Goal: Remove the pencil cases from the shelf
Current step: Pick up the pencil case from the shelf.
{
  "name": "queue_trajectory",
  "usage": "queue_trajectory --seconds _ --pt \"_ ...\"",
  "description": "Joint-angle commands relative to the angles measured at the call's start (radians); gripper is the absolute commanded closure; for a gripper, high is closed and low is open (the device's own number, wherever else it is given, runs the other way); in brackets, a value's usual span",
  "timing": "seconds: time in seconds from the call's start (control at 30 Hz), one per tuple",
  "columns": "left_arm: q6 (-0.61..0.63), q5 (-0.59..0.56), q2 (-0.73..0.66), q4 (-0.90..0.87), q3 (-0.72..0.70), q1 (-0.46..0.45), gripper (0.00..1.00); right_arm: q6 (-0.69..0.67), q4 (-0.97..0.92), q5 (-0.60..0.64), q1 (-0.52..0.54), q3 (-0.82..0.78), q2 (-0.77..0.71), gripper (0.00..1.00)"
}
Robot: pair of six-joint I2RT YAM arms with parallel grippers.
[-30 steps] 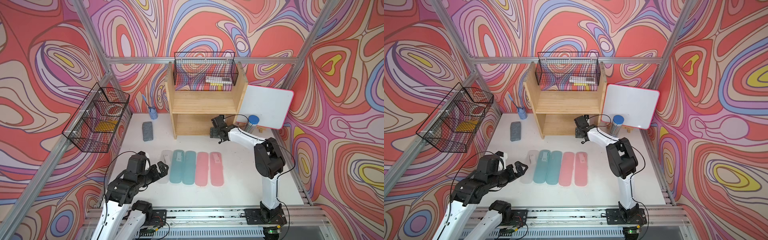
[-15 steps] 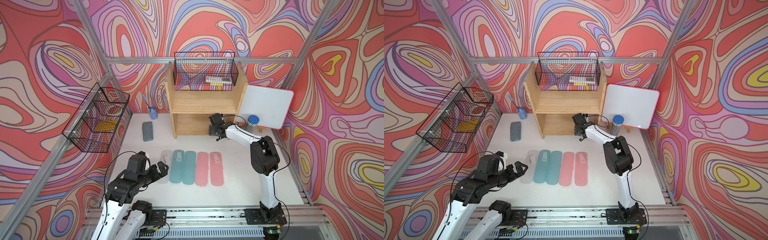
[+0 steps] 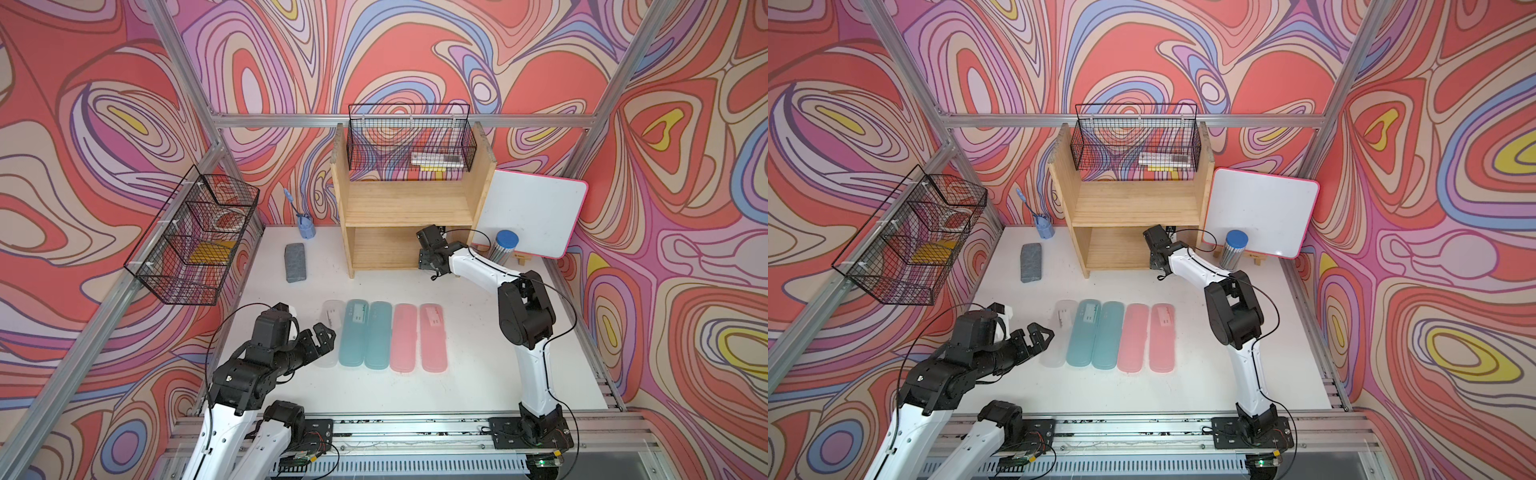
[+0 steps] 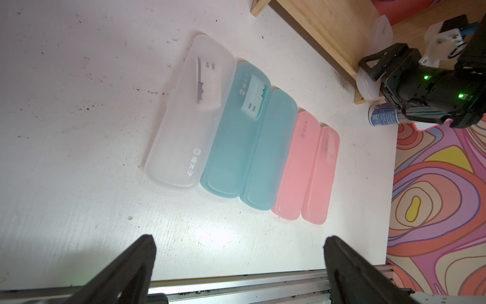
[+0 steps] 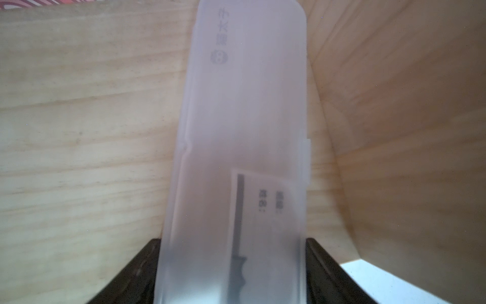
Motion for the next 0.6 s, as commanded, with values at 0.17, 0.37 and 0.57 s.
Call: queue_trajectory --seconds 0.17,0.37,0.57 --pt "-0.016 -0.006 -0.013 -0.004 0.004 0.004 0.01 0.016 0.029 -0.095 -0.009 -0.112 -0.085 0.35" --pt "-0.020 -0.006 -0.024 0.012 -0.013 0.004 0.01 0.007 0.083 -0.118 0.011 -0.241 -0.204 0.35" --pt "-0.018 -0.009 -0.038 0.021 -0.025 0.004 0.01 0.000 0.121 -0.131 0.051 -0.387 -0.341 0.35"
